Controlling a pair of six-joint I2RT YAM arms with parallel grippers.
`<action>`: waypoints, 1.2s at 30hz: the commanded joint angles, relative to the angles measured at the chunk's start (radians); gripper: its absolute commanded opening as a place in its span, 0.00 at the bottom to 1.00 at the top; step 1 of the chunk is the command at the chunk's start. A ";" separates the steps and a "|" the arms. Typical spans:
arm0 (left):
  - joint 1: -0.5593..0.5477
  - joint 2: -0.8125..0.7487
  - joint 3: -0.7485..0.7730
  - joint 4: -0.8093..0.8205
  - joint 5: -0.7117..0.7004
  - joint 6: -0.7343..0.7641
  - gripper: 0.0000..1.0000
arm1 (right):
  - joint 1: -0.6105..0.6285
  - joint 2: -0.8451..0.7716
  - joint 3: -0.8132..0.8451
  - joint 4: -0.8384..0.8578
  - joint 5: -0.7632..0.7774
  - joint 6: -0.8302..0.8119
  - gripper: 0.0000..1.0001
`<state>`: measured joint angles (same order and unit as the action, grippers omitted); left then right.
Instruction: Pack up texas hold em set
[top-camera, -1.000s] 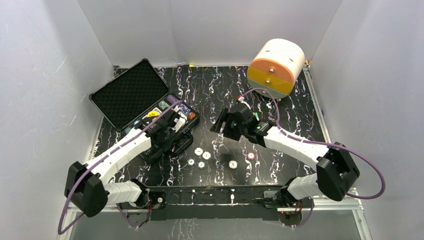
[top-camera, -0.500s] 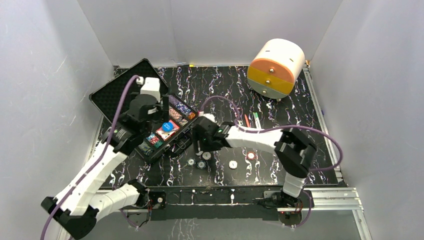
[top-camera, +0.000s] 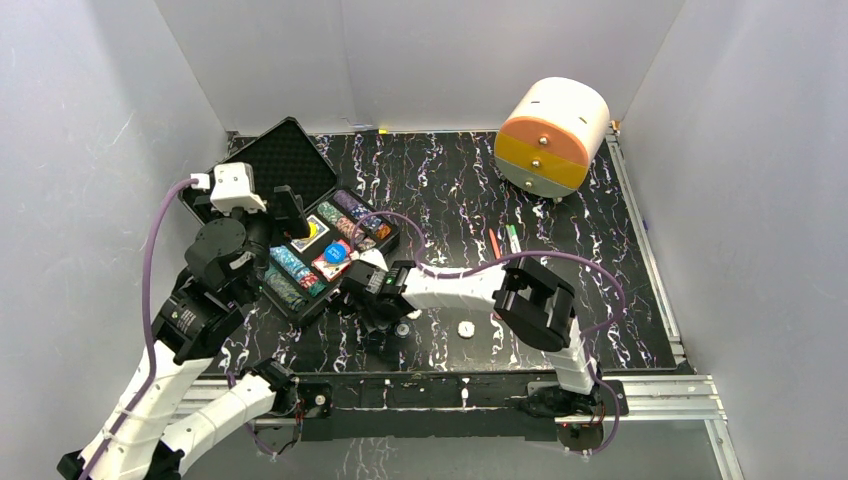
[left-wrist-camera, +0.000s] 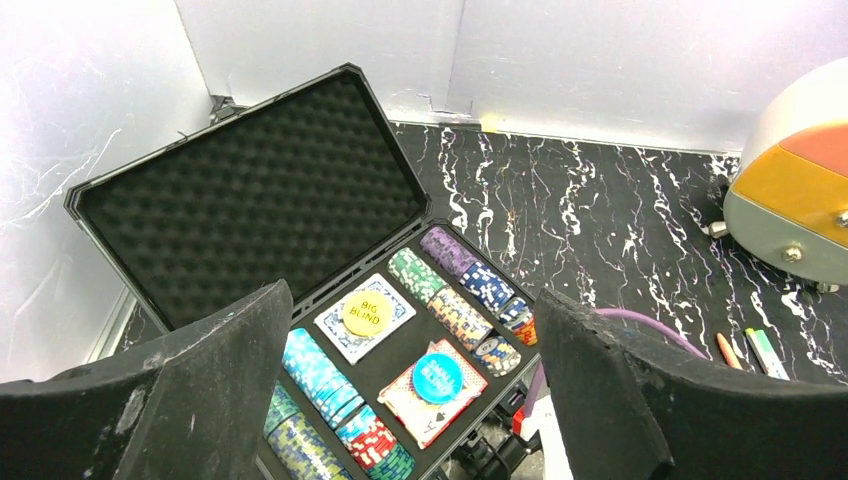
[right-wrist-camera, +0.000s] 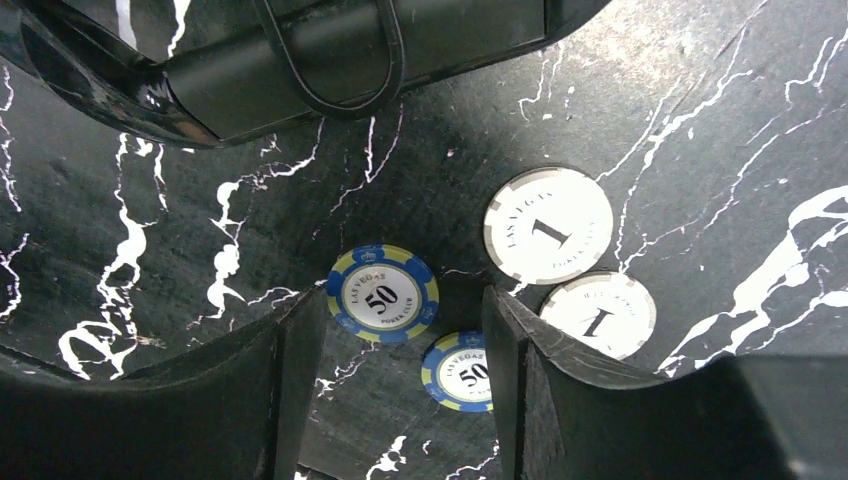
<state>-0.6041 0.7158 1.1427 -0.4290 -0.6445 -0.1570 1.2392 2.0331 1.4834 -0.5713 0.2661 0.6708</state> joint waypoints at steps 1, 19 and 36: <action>0.003 0.007 -0.008 0.018 -0.032 0.013 0.90 | 0.010 0.016 0.048 -0.061 0.030 -0.040 0.66; 0.002 0.008 -0.014 0.002 -0.068 0.057 0.91 | 0.032 0.123 0.155 -0.144 0.002 -0.113 0.61; 0.001 -0.009 -0.007 0.003 -0.170 0.070 0.92 | 0.042 0.061 0.196 -0.124 -0.011 -0.097 0.63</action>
<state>-0.6041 0.7238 1.1339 -0.4343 -0.7666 -0.0959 1.2766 2.1258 1.6459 -0.7063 0.2771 0.5716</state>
